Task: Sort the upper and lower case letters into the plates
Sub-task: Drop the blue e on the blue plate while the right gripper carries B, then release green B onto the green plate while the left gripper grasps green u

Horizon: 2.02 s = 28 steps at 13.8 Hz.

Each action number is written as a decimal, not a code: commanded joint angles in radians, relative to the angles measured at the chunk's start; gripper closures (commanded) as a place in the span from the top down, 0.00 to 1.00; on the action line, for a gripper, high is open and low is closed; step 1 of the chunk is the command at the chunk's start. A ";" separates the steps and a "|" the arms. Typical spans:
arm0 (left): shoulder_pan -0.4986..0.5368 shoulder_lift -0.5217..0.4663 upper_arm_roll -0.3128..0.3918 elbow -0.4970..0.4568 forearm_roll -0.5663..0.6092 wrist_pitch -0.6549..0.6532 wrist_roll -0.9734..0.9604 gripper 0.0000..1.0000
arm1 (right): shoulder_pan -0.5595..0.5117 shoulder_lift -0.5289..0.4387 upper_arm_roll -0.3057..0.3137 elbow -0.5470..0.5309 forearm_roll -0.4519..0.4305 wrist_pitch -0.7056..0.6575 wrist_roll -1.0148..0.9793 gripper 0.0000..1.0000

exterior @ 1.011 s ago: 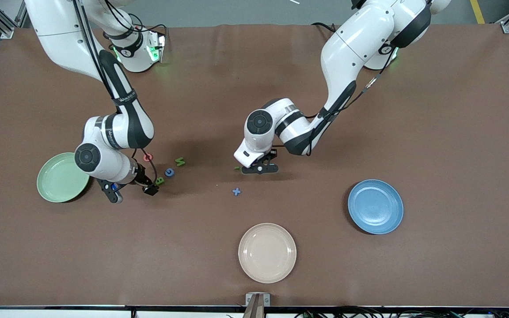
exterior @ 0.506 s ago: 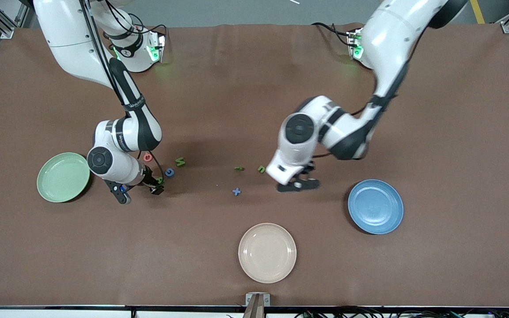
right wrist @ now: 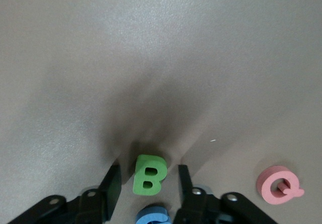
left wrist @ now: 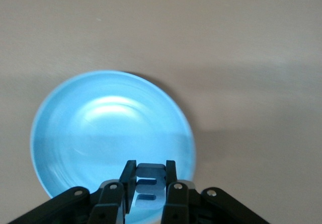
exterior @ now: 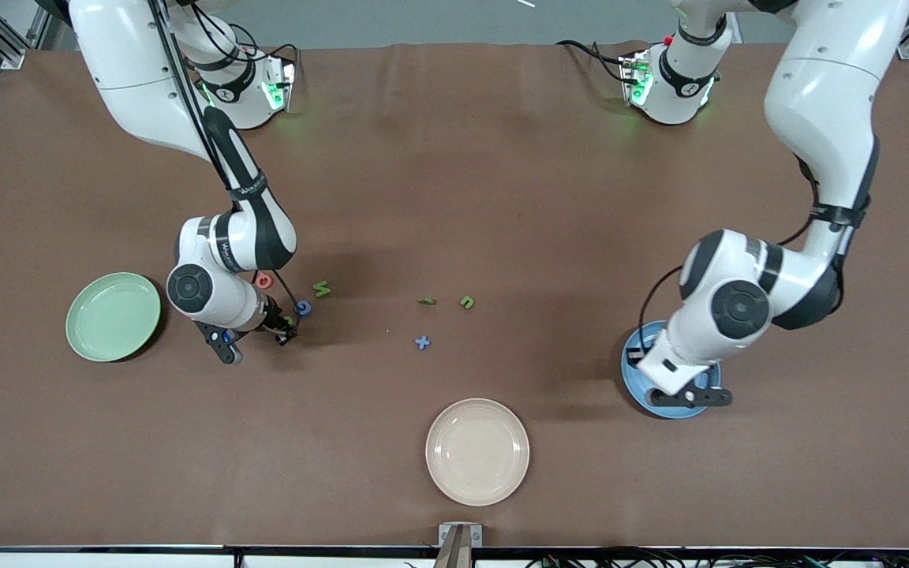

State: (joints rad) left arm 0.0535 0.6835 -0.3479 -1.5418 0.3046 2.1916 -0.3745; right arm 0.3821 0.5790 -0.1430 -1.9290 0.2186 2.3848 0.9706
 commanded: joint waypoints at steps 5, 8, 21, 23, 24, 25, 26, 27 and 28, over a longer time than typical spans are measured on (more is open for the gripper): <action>-0.029 0.033 -0.064 -0.012 0.050 0.051 -0.062 1.00 | 0.029 0.007 -0.006 0.004 0.010 0.004 0.010 0.16; -0.165 0.037 -0.077 -0.007 0.050 0.050 -0.341 1.00 | 0.026 -0.010 -0.009 0.018 -0.001 -0.013 -0.013 0.08; -0.483 0.176 -0.062 0.000 0.024 0.254 -1.248 0.75 | -0.557 -0.185 -0.113 -0.122 -0.104 -0.032 -1.386 0.07; -0.494 0.176 -0.039 0.000 0.025 0.252 -1.334 0.73 | -0.575 -0.163 -0.113 -0.128 -0.105 0.019 -1.403 0.07; -0.503 0.176 -0.025 0.000 0.025 0.252 -1.356 0.72 | -0.584 -0.154 -0.113 -0.128 -0.104 0.036 -1.403 0.07; -0.518 0.177 -0.010 0.000 0.025 0.252 -1.365 0.71 | -0.589 -0.142 -0.113 -0.128 -0.104 0.054 -1.405 0.07; -0.532 0.177 0.004 0.000 0.024 0.252 -1.371 0.70 | -0.589 -0.127 -0.112 -0.128 -0.104 0.071 -1.408 0.07; -0.537 0.180 0.006 0.000 0.024 0.252 -1.380 0.68 | -0.589 -0.111 -0.112 -0.128 -0.102 0.086 -1.408 0.07; -0.538 0.183 0.006 0.000 0.022 0.252 -1.382 0.63 | -0.588 -0.097 -0.112 -0.127 -0.101 0.108 -1.408 0.07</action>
State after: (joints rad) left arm -0.4592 0.8596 -0.3596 -1.5490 0.3311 2.4368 -1.7298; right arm -0.1916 0.4610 -0.2696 -2.0482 0.1297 2.4512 -0.4269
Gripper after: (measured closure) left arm 0.291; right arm 0.731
